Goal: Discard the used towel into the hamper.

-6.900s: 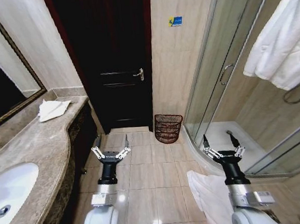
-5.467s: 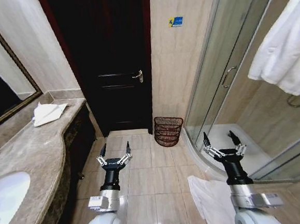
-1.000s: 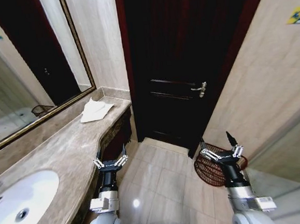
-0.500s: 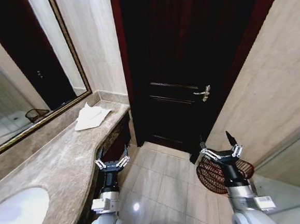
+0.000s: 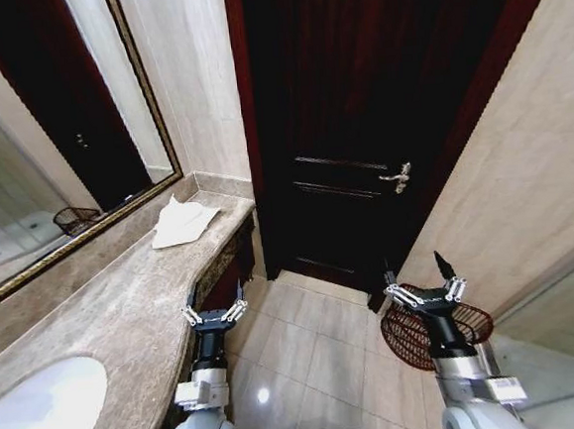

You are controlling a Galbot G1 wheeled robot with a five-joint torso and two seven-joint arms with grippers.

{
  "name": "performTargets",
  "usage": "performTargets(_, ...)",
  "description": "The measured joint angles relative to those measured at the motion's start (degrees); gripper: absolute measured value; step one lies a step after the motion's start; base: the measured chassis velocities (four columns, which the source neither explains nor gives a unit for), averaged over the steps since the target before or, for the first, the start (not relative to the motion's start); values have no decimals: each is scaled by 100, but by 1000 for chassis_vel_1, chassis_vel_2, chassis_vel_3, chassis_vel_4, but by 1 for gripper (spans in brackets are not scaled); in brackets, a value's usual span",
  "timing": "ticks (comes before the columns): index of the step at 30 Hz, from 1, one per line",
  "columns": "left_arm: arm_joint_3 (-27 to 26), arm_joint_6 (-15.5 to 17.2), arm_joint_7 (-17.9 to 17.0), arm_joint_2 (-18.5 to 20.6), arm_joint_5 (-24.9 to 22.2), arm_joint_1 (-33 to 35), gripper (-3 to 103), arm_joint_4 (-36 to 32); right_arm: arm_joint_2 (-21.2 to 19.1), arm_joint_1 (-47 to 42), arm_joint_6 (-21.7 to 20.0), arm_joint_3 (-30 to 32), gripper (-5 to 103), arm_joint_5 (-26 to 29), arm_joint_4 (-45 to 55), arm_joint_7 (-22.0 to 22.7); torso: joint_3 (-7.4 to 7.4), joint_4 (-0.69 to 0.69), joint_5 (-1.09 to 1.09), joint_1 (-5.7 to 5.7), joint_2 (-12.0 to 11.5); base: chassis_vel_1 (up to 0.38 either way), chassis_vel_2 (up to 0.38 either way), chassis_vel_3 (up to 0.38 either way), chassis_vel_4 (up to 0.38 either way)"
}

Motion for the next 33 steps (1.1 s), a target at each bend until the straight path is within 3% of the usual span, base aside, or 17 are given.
performTargets(25, -9, 5, -90, 1, -122, -4, 100, -39, 0, -2, 233, -13, 100, 53, -40, 69, 0, 0, 0, -1, 0, 37, 32, -28, -28)
performTargets(33, -34, -80, -261, 1, -164, -39, 100, -34, 0, 12, 254, -22, 100, 61, -44, 80, 0, 0, -2, -2, 0, 34, 26, 26, 23)
